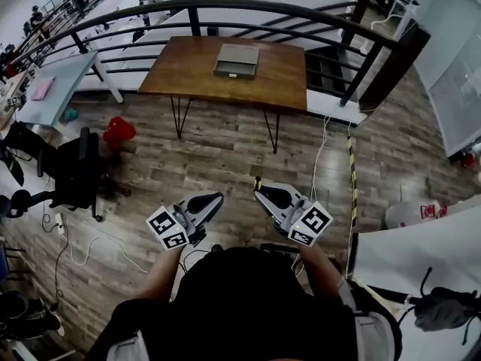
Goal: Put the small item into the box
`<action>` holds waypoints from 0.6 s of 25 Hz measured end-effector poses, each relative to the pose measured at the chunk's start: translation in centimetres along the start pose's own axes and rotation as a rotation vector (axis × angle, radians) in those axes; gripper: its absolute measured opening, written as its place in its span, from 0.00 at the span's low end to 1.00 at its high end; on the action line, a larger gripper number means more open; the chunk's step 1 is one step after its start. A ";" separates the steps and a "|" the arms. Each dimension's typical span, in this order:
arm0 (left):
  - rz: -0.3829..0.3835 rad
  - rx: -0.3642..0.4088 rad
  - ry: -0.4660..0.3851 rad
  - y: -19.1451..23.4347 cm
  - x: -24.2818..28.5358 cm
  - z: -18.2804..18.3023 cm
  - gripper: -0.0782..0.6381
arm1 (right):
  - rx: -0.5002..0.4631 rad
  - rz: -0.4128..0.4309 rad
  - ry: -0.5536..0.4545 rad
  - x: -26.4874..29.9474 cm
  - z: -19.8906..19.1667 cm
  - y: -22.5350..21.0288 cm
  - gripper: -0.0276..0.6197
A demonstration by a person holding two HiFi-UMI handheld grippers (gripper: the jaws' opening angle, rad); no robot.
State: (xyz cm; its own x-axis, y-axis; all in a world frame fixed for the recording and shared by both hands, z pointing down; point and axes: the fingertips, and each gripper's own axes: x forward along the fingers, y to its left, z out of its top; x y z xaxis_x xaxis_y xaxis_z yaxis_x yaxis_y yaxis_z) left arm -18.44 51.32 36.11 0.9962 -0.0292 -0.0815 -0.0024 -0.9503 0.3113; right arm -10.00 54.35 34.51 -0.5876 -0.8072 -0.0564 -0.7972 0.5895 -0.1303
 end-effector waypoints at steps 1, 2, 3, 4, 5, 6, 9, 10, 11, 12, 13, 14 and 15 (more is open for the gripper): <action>-0.001 0.005 0.005 -0.3 0.4 -0.2 0.13 | 0.003 0.008 -0.005 -0.4 0.0 0.1 0.11; 0.000 0.009 0.006 -0.6 0.7 -0.3 0.13 | 0.005 0.014 -0.007 -0.8 -0.1 0.1 0.11; 0.003 0.009 0.002 -0.8 1.0 -0.4 0.13 | 0.006 0.018 -0.009 -1.1 -0.1 0.2 0.11; 0.007 0.008 -0.003 -1.0 1.3 -0.4 0.13 | 0.008 0.022 -0.010 -1.4 -0.1 0.2 0.11; 0.011 0.005 -0.007 -1.2 1.5 -0.5 0.13 | 0.012 0.028 -0.010 -1.7 -0.2 0.1 0.11; 0.014 0.002 -0.008 -1.4 1.7 -0.8 0.13 | 0.018 0.033 -0.007 -1.9 -0.4 0.0 0.11; 0.015 -0.002 0.015 -2.3 2.6 -2.7 0.13 | 0.044 0.023 0.025 -2.9 -2.0 -0.8 0.12; 0.014 -0.001 0.024 -2.8 2.9 -3.4 0.13 | 0.046 0.009 0.036 -3.4 -2.5 -1.1 0.12; 0.014 0.000 0.029 -3.2 3.2 -3.9 0.13 | 0.046 0.000 0.042 -4.0 -2.8 -1.1 0.12; 0.014 0.001 0.030 -3.7 3.5 -4.2 0.13 | 0.045 -0.003 0.042 -4.6 -2.9 -1.0 0.12; 0.014 0.000 0.029 -4.1 3.6 -4.4 0.13 | 0.046 -0.002 0.040 -5.1 -3.0 -0.8 0.12; 0.015 -0.001 0.030 -4.3 3.7 -4.6 0.13 | 0.047 0.000 0.039 -5.5 -3.2 -0.6 0.12; 0.017 -0.003 0.032 -4.5 3.8 -4.9 0.13 | 0.052 0.001 0.040 -5.8 -3.6 -0.5 0.12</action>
State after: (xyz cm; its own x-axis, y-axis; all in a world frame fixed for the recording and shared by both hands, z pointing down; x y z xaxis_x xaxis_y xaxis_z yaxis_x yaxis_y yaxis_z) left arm -14.22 56.99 39.04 0.9983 -0.0358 -0.0454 -0.0196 -0.9486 0.3157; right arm -6.69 58.89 38.45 -0.5940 -0.8043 -0.0168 -0.7892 0.5867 -0.1817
